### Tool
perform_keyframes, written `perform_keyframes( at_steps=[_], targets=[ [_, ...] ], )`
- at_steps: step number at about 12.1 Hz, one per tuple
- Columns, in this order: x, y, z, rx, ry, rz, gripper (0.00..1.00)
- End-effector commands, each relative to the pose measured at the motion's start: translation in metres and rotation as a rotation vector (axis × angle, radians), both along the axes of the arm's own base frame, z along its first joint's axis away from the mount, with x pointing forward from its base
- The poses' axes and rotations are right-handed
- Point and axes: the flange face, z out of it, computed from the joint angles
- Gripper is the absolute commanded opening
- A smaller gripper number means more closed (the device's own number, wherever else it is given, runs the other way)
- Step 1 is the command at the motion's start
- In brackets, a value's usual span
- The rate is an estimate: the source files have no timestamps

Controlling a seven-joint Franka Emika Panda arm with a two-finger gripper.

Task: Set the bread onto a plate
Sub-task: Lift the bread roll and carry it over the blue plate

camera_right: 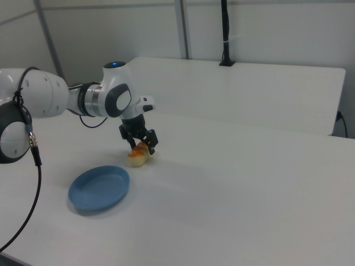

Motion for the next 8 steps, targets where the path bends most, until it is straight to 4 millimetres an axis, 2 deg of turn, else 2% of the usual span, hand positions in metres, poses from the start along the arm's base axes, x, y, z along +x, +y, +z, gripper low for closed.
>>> perform_keyframes(
  at_steps=[1,2,3,4,6,8],
  targets=[
    [0.002,0.010,-0.002,-0.007,-0.016,-0.001,0.38],
    [0.000,0.020,-0.002,-0.005,-0.016,0.010,0.37],
    [0.000,0.019,0.003,-0.002,-0.014,0.004,0.37],
    [-0.002,0.016,0.027,0.012,-0.039,-0.040,0.37],
    [-0.028,0.009,0.061,0.011,-0.009,-0.082,0.39],
    [-0.065,0.005,0.078,0.008,0.022,-0.083,0.39]
  ],
)
